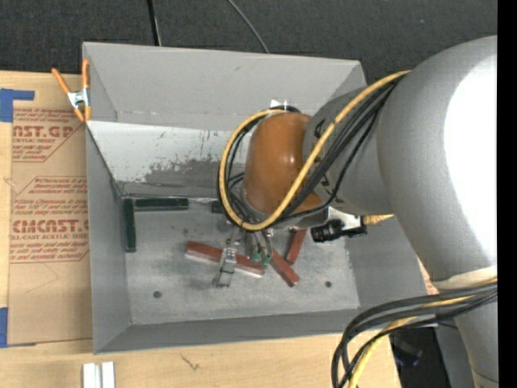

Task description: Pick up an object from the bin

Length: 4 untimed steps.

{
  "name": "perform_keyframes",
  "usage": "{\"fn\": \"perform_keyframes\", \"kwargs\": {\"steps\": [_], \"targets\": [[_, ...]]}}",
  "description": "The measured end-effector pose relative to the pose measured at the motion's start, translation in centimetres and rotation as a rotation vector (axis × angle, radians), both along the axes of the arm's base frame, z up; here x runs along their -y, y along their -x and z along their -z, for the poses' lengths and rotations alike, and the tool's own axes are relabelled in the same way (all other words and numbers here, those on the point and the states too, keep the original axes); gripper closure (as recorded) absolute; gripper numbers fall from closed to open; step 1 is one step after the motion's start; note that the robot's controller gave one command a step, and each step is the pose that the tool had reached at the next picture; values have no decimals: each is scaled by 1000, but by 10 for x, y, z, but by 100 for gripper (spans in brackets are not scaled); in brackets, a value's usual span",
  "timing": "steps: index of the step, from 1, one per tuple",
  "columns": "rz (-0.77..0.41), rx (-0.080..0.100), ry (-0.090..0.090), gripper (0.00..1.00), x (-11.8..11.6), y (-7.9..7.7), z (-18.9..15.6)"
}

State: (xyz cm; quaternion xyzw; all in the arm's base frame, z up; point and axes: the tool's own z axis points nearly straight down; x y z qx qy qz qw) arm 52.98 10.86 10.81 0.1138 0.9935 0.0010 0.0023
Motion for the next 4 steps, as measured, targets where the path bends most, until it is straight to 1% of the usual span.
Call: {"fn": "perform_keyframes", "kwargs": {"steps": [1, 2, 3, 4], "targets": [[-138, -4, 2, 0, -5, -7, 35], [134, -5, 1, 100, -22, 11, 38], [134, -5, 1, 100, -22, 11, 38], [133, -10, 2, 100, -22, 13, 34]]}}
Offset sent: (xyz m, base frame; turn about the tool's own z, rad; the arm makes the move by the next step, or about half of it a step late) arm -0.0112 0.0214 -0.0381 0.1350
